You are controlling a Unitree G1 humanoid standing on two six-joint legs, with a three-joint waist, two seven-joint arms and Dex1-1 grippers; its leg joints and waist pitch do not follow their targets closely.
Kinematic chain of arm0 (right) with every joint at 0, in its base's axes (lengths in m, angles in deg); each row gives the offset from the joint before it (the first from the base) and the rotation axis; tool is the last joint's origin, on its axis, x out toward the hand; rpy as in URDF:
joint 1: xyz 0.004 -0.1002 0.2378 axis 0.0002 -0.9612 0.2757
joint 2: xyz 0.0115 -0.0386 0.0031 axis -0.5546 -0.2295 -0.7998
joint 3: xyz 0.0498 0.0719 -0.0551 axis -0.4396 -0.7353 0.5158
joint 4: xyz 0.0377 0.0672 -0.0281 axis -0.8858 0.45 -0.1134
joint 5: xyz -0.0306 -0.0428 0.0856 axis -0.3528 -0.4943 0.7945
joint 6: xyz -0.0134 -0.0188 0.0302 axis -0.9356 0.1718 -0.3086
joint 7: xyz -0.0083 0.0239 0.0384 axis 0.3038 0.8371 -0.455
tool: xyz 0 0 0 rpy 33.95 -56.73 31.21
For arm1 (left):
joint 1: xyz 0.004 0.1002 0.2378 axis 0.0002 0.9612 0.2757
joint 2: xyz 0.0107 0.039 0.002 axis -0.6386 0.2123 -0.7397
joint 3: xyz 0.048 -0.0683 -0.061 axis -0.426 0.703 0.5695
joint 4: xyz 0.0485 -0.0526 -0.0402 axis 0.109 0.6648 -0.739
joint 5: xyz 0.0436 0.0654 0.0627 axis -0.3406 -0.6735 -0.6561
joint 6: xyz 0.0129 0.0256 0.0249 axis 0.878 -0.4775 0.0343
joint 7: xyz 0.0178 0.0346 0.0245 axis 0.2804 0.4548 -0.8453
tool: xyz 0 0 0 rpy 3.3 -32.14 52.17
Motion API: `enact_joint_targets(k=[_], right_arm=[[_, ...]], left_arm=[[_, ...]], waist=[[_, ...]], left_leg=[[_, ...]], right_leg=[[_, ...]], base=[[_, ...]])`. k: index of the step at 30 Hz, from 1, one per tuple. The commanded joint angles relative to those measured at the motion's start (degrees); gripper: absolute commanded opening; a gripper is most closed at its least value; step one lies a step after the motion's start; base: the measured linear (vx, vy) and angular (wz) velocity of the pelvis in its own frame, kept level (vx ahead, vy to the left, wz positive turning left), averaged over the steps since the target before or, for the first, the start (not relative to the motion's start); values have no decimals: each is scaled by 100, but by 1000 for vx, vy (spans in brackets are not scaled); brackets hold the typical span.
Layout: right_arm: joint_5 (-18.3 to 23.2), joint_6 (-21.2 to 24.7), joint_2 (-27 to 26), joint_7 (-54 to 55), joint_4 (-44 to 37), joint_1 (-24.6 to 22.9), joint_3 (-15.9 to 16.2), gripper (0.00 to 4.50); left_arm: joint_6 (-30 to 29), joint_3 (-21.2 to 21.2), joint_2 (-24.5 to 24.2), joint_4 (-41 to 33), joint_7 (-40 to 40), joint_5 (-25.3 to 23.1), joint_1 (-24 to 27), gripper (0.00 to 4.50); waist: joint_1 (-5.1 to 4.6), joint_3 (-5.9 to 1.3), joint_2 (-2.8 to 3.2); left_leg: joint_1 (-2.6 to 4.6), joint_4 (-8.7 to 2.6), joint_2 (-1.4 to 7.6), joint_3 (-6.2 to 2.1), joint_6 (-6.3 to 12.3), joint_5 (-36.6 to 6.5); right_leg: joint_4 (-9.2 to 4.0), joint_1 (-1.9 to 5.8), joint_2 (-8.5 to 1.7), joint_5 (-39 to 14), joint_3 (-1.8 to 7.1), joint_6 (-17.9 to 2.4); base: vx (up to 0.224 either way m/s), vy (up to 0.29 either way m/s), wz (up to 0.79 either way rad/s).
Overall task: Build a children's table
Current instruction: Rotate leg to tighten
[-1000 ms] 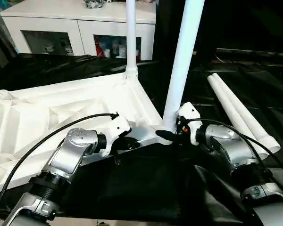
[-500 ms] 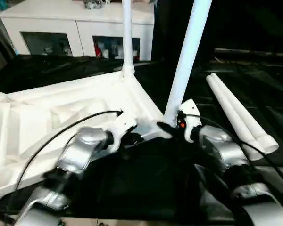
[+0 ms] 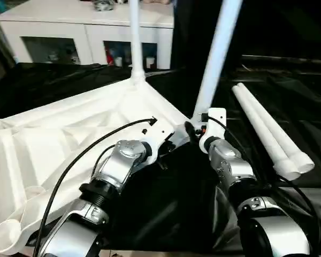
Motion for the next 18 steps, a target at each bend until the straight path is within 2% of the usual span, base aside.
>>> enact_joint_targets(k=[1,2,3,5,6,10,11,12,14,18], right_arm=[[-34,5,44,-575,-9,13,241,387],[-74,17,130,-764,-122,-19,318,412],[-95,59,242,-1010,-276,-74,402,421],[-206,121,591,-1649,-609,-218,639,434],[-230,130,672,-1784,-680,-250,694,443],[-321,89,1049,-2389,-961,-400,909,443],[-240,50,1350,-3135,-1235,-545,1041,443],[-211,36,1452,-3394,-1332,-596,1091,443],[-151,79,1600,-3755,-1475,-654,1159,443],[-130,182,1795,-4180,-1609,-704,1278,443]], left_arm=[[431,169,-56,-250,133,172,91,0],[501,163,-118,-306,267,210,141,0],[523,156,-189,-388,418,258,206,0],[693,112,-394,-577,814,383,364,0],[704,105,-438,-620,887,405,394,0],[820,91,-634,-749,1201,483,513,0],[889,99,-803,-944,1603,647,644,0],[902,102,-861,-1024,1752,712,691,0],[858,85,-991,-1171,1991,788,760,0],[810,106,-1177,-1314,2210,854,844,0]], waist=[[0,-391,-56],[-20,-402,-61],[-38,-398,-71],[-38,-406,-70],[-24,-409,-68],[-21,-404,-62],[-18,-400,-59],[-15,-402,-60],[-10,-398,-37],[5,-389,-42]], left_leg=[[20,-395,102,-24,154,-1311],[-7,-391,98,-26,181,-1223],[-4,-387,100,-16,203,-1212],[-17,-377,106,-23,290,-1078],[-1,-362,108,-6,334,-994],[0,-367,124,-8,367,-957],[11,-367,125,-7,368,-1010],[13,-364,132,-5,383,-1033],[16,-364,137,-2,402,-1048],[34,-368,138,3,372,-1150]], right_leg=[[-481,306,-316,-1674,262,-926],[-464,326,-316,-1586,262,-939],[-464,313,-312,-1553,267,-959],[-440,340,-311,-1407,263,-1008],[-435,328,-308,-1283,273,-1035],[-415,324,-301,-1219,271,-1125],[-417,323,-298,-1243,270,-1145],[-415,324,-299,-1224,275,-1153],[-407,312,-289,-1126,282,-1216],[-422,305,-295,-1297,282,-1255]], base=[[0,0,0],[0,0,0],[0,0,0],[0,0,0],[0,0,0],[0,0,0],[0,0,0],[0,0,0],[0,0,0],[0,0,0]])
